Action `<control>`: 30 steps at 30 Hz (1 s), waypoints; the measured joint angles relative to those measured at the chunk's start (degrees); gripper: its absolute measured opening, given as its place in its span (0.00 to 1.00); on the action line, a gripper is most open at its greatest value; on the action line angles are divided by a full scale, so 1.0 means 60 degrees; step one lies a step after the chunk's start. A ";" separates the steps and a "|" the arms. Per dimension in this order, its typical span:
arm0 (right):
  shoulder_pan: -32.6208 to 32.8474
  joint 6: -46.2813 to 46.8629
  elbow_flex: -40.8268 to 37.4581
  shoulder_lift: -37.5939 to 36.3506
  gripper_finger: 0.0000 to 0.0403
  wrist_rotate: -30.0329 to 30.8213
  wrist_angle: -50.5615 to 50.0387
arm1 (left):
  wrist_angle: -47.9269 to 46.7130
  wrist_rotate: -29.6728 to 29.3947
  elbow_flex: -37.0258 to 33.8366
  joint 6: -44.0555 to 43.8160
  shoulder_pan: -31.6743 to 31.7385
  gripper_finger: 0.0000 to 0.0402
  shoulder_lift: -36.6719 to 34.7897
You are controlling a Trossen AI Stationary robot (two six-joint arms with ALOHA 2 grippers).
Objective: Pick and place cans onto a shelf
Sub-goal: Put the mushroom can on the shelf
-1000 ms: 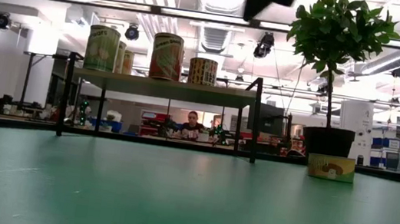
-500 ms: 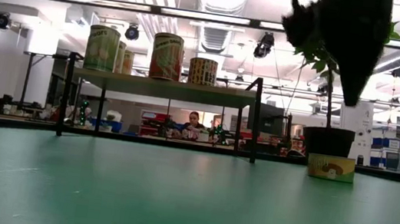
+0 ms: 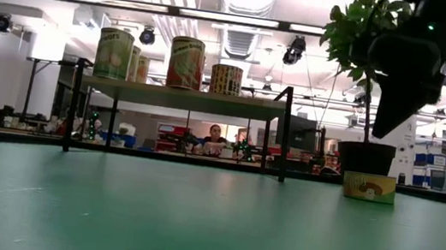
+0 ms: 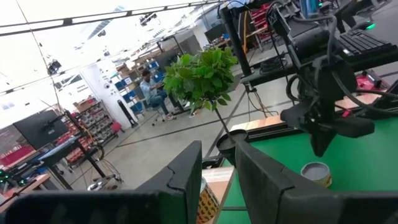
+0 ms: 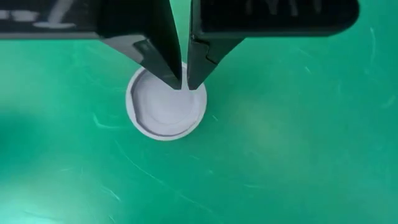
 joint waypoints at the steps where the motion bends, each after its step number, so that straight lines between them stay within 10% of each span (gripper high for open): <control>1: 0.0000 0.0114 -0.0244 -0.0204 0.04 0.0000 0.0253 | 0.0000 0.0000 0.0000 0.0007 0.0001 0.20 0.0000; 11: 0.0000 0.1663 -0.1413 -0.0766 0.43 -0.0023 0.0999 | 0.0007 -0.0002 0.0000 0.0018 0.0000 0.20 0.0000; 20: 0.0026 -0.0041 -0.1419 0.0050 0.86 -0.0257 0.1207 | -0.0001 -0.0003 0.0000 0.0020 0.0003 0.20 0.0000; 30: 0.0020 -0.0284 -0.1455 0.1411 0.92 0.0054 0.1262 | -0.0007 -0.0001 0.0000 0.0024 0.0001 0.20 0.0000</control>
